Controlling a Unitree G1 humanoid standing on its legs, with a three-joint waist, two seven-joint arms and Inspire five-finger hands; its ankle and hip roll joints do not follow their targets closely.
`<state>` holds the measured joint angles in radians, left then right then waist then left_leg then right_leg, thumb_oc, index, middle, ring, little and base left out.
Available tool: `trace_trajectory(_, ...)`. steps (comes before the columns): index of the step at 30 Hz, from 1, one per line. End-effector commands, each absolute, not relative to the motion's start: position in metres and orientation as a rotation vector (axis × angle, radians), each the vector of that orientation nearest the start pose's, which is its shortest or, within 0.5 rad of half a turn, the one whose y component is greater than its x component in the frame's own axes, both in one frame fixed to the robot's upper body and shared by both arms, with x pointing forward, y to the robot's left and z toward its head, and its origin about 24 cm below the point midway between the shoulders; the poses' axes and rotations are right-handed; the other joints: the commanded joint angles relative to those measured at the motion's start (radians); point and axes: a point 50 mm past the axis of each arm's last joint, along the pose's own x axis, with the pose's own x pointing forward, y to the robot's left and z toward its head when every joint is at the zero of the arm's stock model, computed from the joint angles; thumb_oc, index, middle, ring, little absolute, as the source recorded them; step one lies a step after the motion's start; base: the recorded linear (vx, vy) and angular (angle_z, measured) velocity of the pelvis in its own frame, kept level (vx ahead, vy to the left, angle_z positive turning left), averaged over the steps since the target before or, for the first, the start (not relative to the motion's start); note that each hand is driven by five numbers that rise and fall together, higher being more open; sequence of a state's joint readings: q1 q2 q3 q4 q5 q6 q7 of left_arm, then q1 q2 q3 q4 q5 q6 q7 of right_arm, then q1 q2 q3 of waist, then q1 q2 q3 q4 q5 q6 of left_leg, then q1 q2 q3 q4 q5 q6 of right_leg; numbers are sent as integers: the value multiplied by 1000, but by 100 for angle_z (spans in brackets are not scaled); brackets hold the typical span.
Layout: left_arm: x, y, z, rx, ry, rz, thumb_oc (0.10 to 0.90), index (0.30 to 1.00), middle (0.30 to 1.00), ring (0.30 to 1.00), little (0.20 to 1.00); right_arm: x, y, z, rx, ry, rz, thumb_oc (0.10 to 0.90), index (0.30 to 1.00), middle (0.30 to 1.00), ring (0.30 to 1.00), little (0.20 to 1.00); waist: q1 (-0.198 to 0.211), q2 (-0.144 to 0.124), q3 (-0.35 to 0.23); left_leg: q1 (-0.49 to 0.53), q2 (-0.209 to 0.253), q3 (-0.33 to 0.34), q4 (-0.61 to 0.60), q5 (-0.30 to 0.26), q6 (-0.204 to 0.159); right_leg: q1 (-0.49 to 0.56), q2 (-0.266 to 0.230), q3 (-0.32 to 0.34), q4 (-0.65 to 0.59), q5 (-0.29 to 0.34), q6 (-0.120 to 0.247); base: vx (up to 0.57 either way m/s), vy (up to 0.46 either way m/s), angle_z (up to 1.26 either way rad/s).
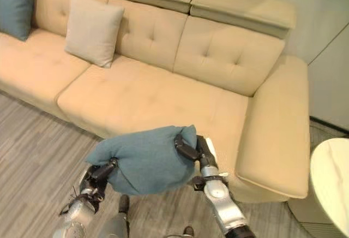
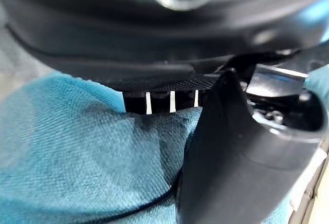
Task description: Pick up all the scattered cushions and arrange them neatly on the sofa.
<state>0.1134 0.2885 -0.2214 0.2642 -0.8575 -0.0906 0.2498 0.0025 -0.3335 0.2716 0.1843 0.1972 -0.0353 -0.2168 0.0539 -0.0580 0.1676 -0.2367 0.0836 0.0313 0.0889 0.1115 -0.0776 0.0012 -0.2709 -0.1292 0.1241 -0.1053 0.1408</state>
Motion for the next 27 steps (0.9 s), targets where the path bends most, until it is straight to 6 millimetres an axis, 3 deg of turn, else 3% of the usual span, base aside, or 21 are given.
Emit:
trace_trajectory(1, 260, 157, 41, -491, 3, -17, 400, 300, 300, 300, 300, 264, -138, 57, -106, -129, 201, 400, 300, 300, 300, 300, 0, 30, -69, -13, 31, 7, 77, -97, 13, -12, 35, 19, 187, 73, 48, 230, 367, -15)
trace_trajectory(5, 271, 154, 51, -427, -39, -26, 400, 300, 300, 300, 300, 262, -130, 64, -125, -167, 252, 400, 300, 300, 300, 300, -31, 50, -60, 57, 15, 50, 81, -157, 53, -106, 5, -4, 331, 133, 24, 215, 236, -24)
trace_trajectory(10, 273, 151, 56, -417, -61, -56, 400, 300, 300, 300, 300, 261, -129, 64, -120, -163, 280, 400, 300, 300, 300, 300, -79, 61, -56, 142, -12, 72, 43, -190, 59, -175, 68, -52, 221, 79, 6, 244, 94, -16)
trace_trajectory(11, 272, 151, 56, -419, -63, -57, 400, 300, 300, 300, 300, 260, -128, 62, -116, -152, 285, 400, 300, 300, 300, 300, -101, 56, -60, 191, -29, 86, 24, -217, 61, -213, 85, -77, 121, 99, 9, 323, 8, -19)
trace_trajectory(14, 270, 152, 54, -421, -60, -42, 400, 300, 300, 300, 300, 261, -128, 59, -114, -139, 293, 400, 300, 300, 300, 300, -112, 64, -57, 284, -35, 117, 12, -275, 55, -243, 87, -206, 7, 155, 17, 352, -6, -26)
trace_trajectory(15, 270, 152, 54, -421, -60, -42, 400, 300, 300, 300, 300, 261, -128, 59, -115, -139, 293, 400, 300, 300, 300, 300, -112, 64, -56, 285, -35, 117, 12, -275, 55, -241, 88, -207, 6, 155, 17, 405, -42, -42)
trace_trajectory(16, 270, 153, 53, -428, -64, -35, 400, 300, 300, 300, 300, 261, -127, 58, -112, -134, 299, 400, 300, 300, 300, 300, -112, 72, -67, 333, -30, 133, 10, -310, 45, -261, 80, -290, -18, 160, 28, 398, -73, -37)
trace_trajectory(17, 270, 153, 52, -429, -63, -34, 400, 300, 300, 300, 300, 261, -129, 57, -118, -132, 296, 400, 300, 300, 300, 300, -123, 77, -66, 346, -21, 134, 12, -317, 40, -270, 78, -293, -18, 163, 29, 499, -129, -40)
trace_trajectory(19, 268, 152, 48, -434, -51, -38, 400, 300, 300, 300, 300, 257, -136, 53, -111, -113, 271, 400, 300, 300, 300, 300, -145, 68, -81, 370, -23, 120, 43, -325, 32, -266, 90, -227, -12, 179, 13, 348, -125, -16)
trace_trajectory(21, 266, 152, 45, -436, -43, -42, 400, 300, 300, 300, 300, 256, -138, 52, -105, -107, 264, 400, 300, 300, 300, 300, -146, 71, -90, 364, -13, 119, 95, -319, 24, -251, 101, -222, -11, 181, 4, 252, -94, -10)
trace_trajectory(22, 262, 152, 41, -446, -30, -33, 400, 300, 300, 300, 300, 255, -142, 49, -101, -98, 252, 400, 300, 300, 300, 300, -147, 76, -99, 338, 8, 127, 222, -289, 1, -222, 119, -230, -12, 176, -16, 264, -225, -5)
trace_trajectory(23, 260, 152, 37, -470, -8, -24, 400, 300, 300, 300, 300, 255, -145, 49, -112, -97, 244, 400, 300, 300, 300, 300, -137, 70, -87, 236, 55, 117, 503, -183, -39, -172, 139, -229, -21, 156, -53, 319, -298, -10)
trace_trajectory(24, 259, 153, 35, -478, 0, -14, 400, 300, 300, 300, 300, 256, -146, 50, -120, -97, 241, 400, 300, 300, 300, 300, -127, 67, -73, 185, 70, 102, 619, -143, -39, -153, 155, -225, -22, 140, -78, 194, -232, -11)
trace_trajectory(25, 259, 153, 35, -478, 0, -14, 400, 300, 300, 300, 300, 256, -146, 50, -120, -97, 241, 400, 300, 300, 300, 300, -127, 70, -74, 181, 72, 100, 624, -145, -40, -154, 157, -227, -22, 140, -79, 124, -124, -36)
trace_trajectory(26, 258, 154, 30, -480, 19, 2, 400, 300, 300, 300, 300, 256, -149, 50, -129, -94, 235, 400, 300, 300, 300, 300, -115, 64, -61, 145, 72, 88, 704, -129, -30, -130, 173, -210, -23, 119, -104, 147, -68, -55)
trace_trajectory(27, 258, 155, 28, -480, 28, 13, 400, 300, 300, 300, 300, 257, -153, 52, -140, -92, 228, 400, 300, 300, 300, 300, -99, 55, -46, 58, 68, 85, 740, -156, -10, -101, 177, -193, -22, 89, -113, 230, -38, -62)
